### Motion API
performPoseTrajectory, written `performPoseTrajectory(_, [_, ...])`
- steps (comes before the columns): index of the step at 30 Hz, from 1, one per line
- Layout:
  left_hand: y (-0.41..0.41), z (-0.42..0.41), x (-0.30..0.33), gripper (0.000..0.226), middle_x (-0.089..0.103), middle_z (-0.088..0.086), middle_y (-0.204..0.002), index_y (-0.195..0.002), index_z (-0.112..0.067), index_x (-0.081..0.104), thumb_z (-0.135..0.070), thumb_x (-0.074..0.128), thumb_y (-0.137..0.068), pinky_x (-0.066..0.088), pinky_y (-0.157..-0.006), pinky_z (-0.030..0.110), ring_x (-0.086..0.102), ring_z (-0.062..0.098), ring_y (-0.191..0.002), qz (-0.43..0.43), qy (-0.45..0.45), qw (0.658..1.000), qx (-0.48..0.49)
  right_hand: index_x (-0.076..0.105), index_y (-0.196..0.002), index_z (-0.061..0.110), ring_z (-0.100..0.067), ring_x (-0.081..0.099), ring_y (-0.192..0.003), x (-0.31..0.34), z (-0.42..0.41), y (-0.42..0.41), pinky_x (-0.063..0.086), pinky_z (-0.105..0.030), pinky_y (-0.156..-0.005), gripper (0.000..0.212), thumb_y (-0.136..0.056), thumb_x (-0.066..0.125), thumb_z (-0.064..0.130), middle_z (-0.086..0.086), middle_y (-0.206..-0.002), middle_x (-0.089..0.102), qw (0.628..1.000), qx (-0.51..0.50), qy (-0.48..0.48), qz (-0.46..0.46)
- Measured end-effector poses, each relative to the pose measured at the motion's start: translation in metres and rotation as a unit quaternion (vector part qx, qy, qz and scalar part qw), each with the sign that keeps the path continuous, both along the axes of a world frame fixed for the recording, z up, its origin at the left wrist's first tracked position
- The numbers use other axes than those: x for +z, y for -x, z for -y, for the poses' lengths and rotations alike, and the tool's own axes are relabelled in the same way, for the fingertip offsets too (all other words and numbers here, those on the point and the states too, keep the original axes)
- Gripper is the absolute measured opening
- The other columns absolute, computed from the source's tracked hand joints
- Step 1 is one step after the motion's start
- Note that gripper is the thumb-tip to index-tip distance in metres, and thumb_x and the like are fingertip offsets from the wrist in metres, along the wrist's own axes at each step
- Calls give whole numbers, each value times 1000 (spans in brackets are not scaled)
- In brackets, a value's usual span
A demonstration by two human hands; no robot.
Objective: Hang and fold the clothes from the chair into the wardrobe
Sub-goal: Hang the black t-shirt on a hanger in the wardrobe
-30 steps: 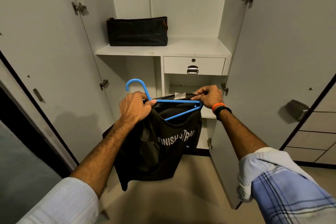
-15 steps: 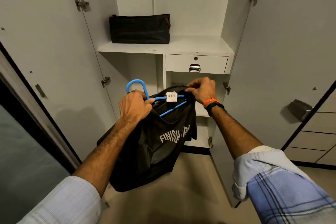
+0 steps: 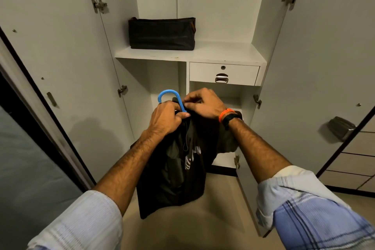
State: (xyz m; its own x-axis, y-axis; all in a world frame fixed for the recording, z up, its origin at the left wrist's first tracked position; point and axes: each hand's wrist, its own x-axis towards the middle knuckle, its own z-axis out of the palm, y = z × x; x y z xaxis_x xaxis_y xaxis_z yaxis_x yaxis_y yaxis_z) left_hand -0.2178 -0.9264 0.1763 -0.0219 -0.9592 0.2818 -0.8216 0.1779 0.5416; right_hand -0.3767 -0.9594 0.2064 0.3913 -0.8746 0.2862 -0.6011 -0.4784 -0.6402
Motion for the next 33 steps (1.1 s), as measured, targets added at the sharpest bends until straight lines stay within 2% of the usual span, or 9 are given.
performPoseTrajectory(3, [-5, 1, -1, 30, 69, 1, -92, -96, -10, 73, -38, 73, -85, 54, -81, 35, 65, 18, -85, -32, 12, 999, -2, 76, -102, 21, -5, 61, -88, -12, 3, 22, 45, -22, -83, 27, -87, 60, 5, 11, -94, 71, 997, 38, -58, -30])
performPoseTrajectory(7, [-5, 3, -6, 22, 66, -8, -89, -98, -15, 73, -33, 73, -85, 49, -80, 26, 64, 10, -86, -64, 6, 997, -30, 76, -93, 18, -18, 65, -82, -22, 3, 28, 54, -35, -84, 9, -87, 70, 13, 3, -84, 71, 998, 41, -36, -35])
performPoseTrajectory(9, [-8, 4, -8, 24, 70, -10, -94, -102, -20, 72, -30, 78, -82, 51, -86, 23, 65, 4, -89, -119, -3, 991, -55, 76, -93, 17, -15, 65, -82, -25, 3, 30, 55, -31, -83, 8, -88, 71, 13, 3, -84, 72, 1000, 21, -22, 7])
performPoseTrajectory(13, [-23, 7, -10, 51, 68, -7, -110, -117, -18, 63, -21, 86, -72, 47, -94, 25, 63, 6, -102, -170, -35, 984, -47, 77, -96, 14, -10, 64, -83, -32, 4, 42, 53, -27, -79, 10, -88, 70, 13, 8, -88, 72, 999, -16, -9, 43])
performPoseTrajectory(18, [-31, 4, -16, 16, 70, -4, -86, -89, -17, 72, -18, 82, -77, 53, -84, 25, 66, 10, -83, -177, -23, 984, 1, 77, -94, 14, -9, 64, -79, -38, 4, 50, 53, -25, -75, 9, -87, 73, 13, 5, -85, 73, 997, -33, -9, 63])
performPoseTrajectory(21, [-27, 2, -17, 9, 70, -4, -81, -84, -15, 73, -20, 80, -80, 49, -77, 19, 64, 10, -81, -167, 10, 986, -1, 77, -95, 13, -15, 65, -83, -38, 3, 51, 55, -28, -79, 10, -87, 72, 11, 0, -88, 74, 997, -35, -17, 66])
performPoseTrajectory(23, [-26, 4, -16, 6, 68, -5, -80, -84, -17, 72, -18, 77, -83, 47, -74, 17, 63, 9, -79, -185, 36, 982, 6, 77, -96, 13, -17, 66, -87, -39, 3, 53, 55, -30, -81, 11, -87, 71, 10, 0, -89, 73, 997, -45, -22, 61])
performPoseTrajectory(28, [-37, 19, -13, 8, 65, -1, -74, -85, -16, 67, -22, 69, -89, 55, -83, 38, 60, 15, -74, -287, 98, 945, 125, 78, -90, 18, -15, 68, -87, -46, 3, 71, 57, -33, -83, 10, -85, 72, 11, 8, -86, 74, 993, -77, -30, 81])
performPoseTrajectory(33, [-42, 21, -14, 20, 68, 3, -96, -106, -13, 65, -20, 68, -88, 47, -91, 26, 64, 23, -99, -220, 27, 952, 209, 76, -85, 24, -5, 66, -81, -46, -1, 81, 51, -21, -77, 25, -86, 67, 1, 9, -82, 74, 984, -65, -38, 160])
